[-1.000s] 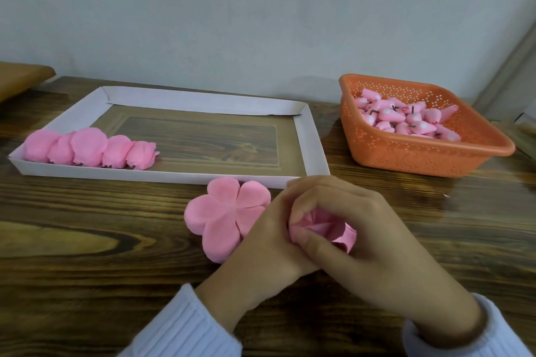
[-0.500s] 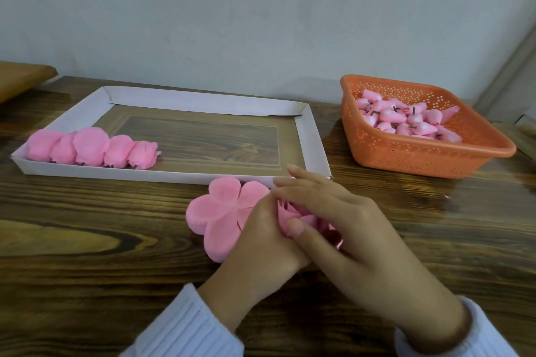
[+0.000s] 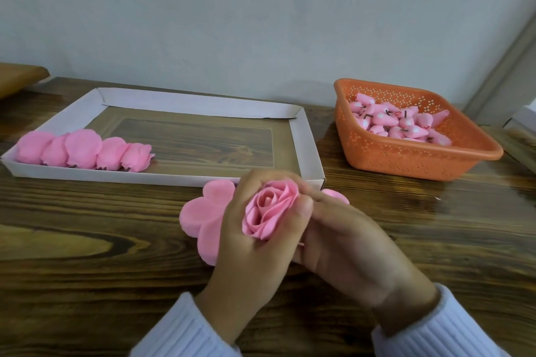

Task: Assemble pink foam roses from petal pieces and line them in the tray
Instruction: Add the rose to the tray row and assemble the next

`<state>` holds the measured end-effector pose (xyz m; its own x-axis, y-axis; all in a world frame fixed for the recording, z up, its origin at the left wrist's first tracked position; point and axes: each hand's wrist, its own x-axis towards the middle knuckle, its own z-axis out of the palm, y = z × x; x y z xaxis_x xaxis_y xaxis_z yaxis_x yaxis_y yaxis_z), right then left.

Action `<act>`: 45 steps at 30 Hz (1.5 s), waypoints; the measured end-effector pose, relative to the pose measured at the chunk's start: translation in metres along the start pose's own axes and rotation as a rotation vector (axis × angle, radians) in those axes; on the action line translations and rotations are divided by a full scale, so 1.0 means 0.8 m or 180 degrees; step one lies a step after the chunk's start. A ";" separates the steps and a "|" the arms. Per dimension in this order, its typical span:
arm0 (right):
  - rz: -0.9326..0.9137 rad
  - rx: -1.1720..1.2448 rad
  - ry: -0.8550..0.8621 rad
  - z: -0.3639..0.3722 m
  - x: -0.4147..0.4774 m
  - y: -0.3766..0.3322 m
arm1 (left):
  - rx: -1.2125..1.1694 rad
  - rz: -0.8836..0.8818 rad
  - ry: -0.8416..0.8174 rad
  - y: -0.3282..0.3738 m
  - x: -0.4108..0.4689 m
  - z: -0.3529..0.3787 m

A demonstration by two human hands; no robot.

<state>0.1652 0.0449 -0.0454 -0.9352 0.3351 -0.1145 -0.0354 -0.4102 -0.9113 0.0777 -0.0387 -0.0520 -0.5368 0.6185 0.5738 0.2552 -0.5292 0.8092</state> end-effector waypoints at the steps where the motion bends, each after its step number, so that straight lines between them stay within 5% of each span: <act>1: 0.0093 0.0133 -0.0210 -0.002 0.001 0.003 | 0.0030 0.0036 0.0005 -0.001 0.000 0.000; 10: 0.0036 0.0541 -0.0553 -0.005 0.009 0.022 | -0.0446 -0.0654 -0.0164 -0.006 0.000 -0.004; 17: -0.0066 0.0661 -0.0790 -0.012 0.008 0.025 | -0.0404 -0.0823 0.0229 -0.005 0.001 -0.006; 23: 0.0047 0.0598 -0.0480 -0.010 0.011 0.028 | -0.0530 -0.0475 -0.0200 -0.003 0.001 -0.005; 30: -0.0070 0.0791 -0.0656 -0.004 0.009 0.027 | -0.0324 -0.0273 -0.0078 -0.006 0.003 -0.006; 45: -0.0105 0.0600 -0.0482 -0.003 0.012 0.028 | -0.0351 -0.0550 -0.0127 -0.008 0.001 -0.001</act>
<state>0.1559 0.0412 -0.0678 -0.9741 0.2258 -0.0122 -0.1188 -0.5568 -0.8221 0.0750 -0.0358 -0.0568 -0.5323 0.7269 0.4339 0.0713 -0.4723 0.8786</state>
